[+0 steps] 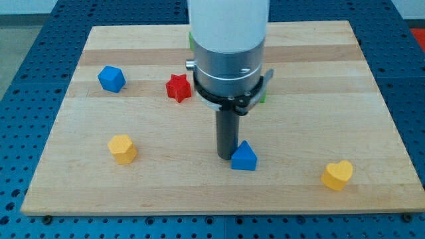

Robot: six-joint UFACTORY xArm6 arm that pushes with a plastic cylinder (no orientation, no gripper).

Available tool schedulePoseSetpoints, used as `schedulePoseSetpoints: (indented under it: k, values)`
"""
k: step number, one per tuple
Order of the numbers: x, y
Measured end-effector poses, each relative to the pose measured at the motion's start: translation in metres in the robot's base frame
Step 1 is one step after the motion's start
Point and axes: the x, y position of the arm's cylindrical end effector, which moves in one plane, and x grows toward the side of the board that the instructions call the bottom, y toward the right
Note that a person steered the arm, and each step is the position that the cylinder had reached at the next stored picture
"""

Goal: Move the blue triangle closer to the yellow heart

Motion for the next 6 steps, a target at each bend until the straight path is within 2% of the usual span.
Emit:
schedulePoseSetpoints:
  k: [2, 6]
  values:
    - [0.015, 0.037]
    - [0.029, 0.059]
